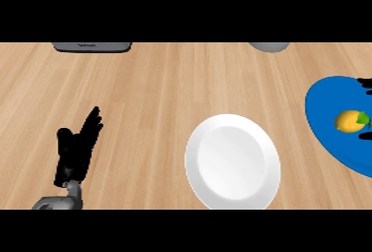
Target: Pick the lemon from the plate and place it in the plate
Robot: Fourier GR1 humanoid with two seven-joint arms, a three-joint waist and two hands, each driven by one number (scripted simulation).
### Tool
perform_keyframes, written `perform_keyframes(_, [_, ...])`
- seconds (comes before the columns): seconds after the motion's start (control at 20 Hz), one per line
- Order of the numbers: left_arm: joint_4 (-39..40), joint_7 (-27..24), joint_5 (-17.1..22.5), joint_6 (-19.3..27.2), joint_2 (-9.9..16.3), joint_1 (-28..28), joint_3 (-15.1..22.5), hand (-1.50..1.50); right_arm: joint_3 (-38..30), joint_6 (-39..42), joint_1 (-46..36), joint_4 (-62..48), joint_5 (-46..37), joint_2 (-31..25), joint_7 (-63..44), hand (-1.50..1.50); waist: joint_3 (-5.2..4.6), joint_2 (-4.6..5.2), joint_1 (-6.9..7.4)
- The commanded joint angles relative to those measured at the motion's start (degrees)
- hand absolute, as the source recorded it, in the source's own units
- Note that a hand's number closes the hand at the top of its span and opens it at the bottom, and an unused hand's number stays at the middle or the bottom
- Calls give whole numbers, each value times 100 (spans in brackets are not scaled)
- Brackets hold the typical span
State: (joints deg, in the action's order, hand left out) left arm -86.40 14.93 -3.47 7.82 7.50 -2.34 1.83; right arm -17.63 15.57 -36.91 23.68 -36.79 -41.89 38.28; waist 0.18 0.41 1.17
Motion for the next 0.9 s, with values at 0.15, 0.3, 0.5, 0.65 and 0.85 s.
perform_keyframes(0.15, [314, -338, -103, 94, -68, 134, -22, 0, -1305, 1523, -272, -656, 1446, -494, 504, -150, -4, 6, -84])
perform_keyframes(0.3, [214, -256, -168, 111, -96, 11, 55, 0, -1454, 1946, -134, -1003, 1639, -680, 553, -150, 4, 28, -24])
perform_keyframes(0.5, [-56, 40, -171, 101, 8, -59, 7, 0, -1369, 2116, 194, -1054, 1651, -694, 964, -150, 13, 22, 21])
perform_keyframes(0.65, [-23, -14, -265, 266, -231, 91, 155, 0, -1302, 2202, 308, -1026, 1672, -632, 1130, -150, 15, 22, 33])
perform_keyframes(0.85, [234, -292, -117, 86, -183, 73, 44, 0, -1269, 2275, 326, -899, 1794, -544, 1240, -150, 5, 7, -1])
